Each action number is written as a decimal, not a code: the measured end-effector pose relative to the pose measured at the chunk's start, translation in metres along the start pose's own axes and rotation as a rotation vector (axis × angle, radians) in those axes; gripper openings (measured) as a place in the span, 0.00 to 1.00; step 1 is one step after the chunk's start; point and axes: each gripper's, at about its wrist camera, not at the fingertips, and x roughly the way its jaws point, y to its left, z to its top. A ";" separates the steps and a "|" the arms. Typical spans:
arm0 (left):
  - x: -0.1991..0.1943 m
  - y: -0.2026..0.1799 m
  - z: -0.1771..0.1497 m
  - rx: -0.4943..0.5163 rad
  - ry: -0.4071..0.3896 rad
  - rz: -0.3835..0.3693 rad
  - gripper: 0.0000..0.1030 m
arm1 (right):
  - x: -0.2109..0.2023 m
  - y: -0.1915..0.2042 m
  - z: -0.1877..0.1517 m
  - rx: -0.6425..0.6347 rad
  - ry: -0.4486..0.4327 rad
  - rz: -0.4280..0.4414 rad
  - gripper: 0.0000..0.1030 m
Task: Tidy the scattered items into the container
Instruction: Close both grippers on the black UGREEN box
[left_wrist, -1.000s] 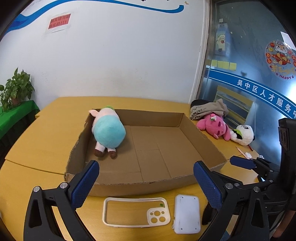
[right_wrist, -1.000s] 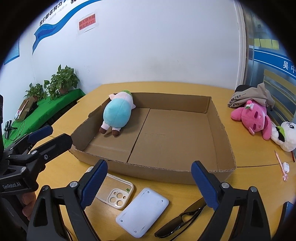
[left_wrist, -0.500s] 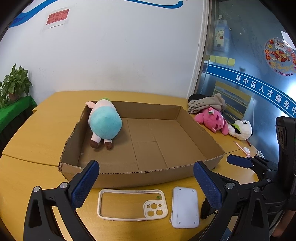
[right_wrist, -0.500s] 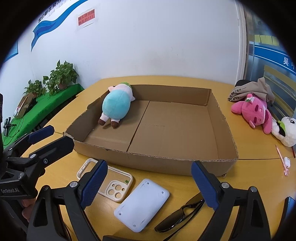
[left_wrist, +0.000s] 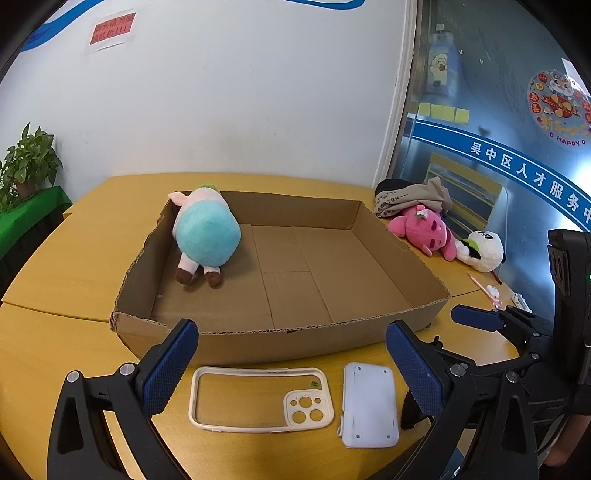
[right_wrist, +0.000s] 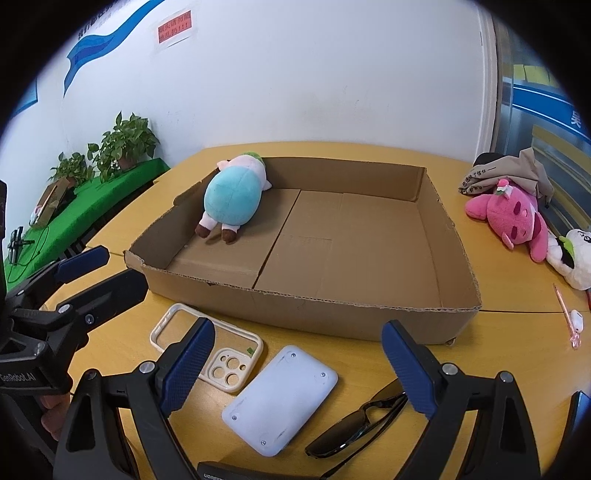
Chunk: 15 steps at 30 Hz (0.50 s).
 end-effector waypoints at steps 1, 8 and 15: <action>0.000 0.000 -0.001 -0.001 0.004 -0.003 1.00 | 0.000 -0.001 -0.001 0.000 0.003 -0.001 0.90; 0.004 -0.003 -0.018 0.002 0.099 -0.059 1.00 | -0.001 -0.011 -0.023 -0.011 0.024 0.079 0.90; 0.012 -0.015 -0.062 0.072 0.275 -0.208 1.00 | -0.016 -0.029 -0.088 -0.028 0.107 0.274 0.90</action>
